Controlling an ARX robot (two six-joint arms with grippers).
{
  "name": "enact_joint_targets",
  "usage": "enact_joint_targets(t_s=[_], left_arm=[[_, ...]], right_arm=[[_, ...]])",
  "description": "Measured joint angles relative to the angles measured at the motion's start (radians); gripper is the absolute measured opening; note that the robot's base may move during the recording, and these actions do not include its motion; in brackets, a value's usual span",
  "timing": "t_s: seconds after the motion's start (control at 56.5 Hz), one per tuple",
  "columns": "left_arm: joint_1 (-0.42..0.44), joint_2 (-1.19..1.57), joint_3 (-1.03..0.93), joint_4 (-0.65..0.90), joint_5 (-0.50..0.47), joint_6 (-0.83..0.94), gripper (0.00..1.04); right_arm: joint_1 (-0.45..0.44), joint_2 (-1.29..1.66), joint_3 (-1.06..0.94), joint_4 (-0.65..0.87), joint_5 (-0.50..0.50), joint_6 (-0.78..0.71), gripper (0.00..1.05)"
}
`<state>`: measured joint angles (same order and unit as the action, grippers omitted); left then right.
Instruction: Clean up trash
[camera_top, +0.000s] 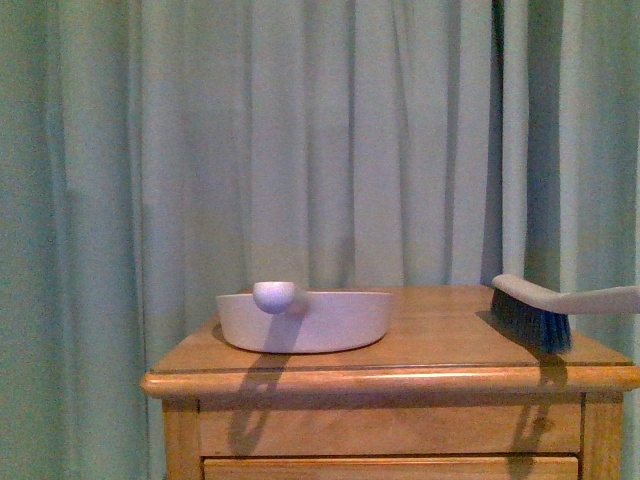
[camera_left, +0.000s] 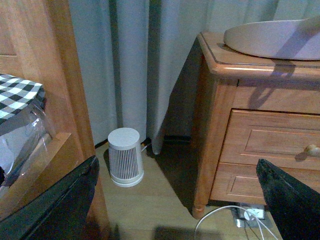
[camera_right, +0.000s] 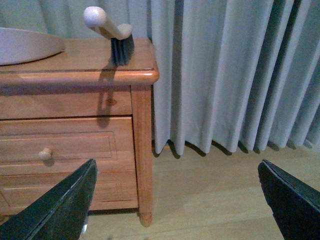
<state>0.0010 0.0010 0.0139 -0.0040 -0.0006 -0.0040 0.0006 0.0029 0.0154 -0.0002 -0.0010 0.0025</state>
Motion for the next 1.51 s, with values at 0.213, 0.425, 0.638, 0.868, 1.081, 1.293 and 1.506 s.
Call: enact_joint_targets(t_s=[0.213,0.425,0.638,0.868,1.081,1.293,1.506], left_arm=[[0.0,0.0,0.0,0.0,0.0,0.0,0.97],[0.0,0.0,0.0,0.0,0.0,0.0,0.97],[0.0,0.0,0.0,0.0,0.0,0.0,0.97],[-0.008,0.045,0.005,-0.006,-0.004,-0.113,0.97],[-0.013,0.498,0.208,0.179,0.08,-0.185,0.97],[-0.18,1.066,0.779,-0.115,0.043,-0.02,0.97],[-0.395,1.452,1.253,-0.307,-0.081,-0.023,0.97]], right_arm=[[0.0,0.0,0.0,0.0,0.0,0.0,0.97],[0.0,0.0,0.0,0.0,0.0,0.0,0.97],[0.0,0.0,0.0,0.0,0.0,0.0,0.97],[0.0,0.0,0.0,0.0,0.0,0.0,0.97],[0.0,0.0,0.0,0.0,0.0,0.0,0.97],[0.0,0.0,0.0,0.0,0.0,0.0,0.97],[0.0,0.0,0.0,0.0,0.0,0.0,0.97]])
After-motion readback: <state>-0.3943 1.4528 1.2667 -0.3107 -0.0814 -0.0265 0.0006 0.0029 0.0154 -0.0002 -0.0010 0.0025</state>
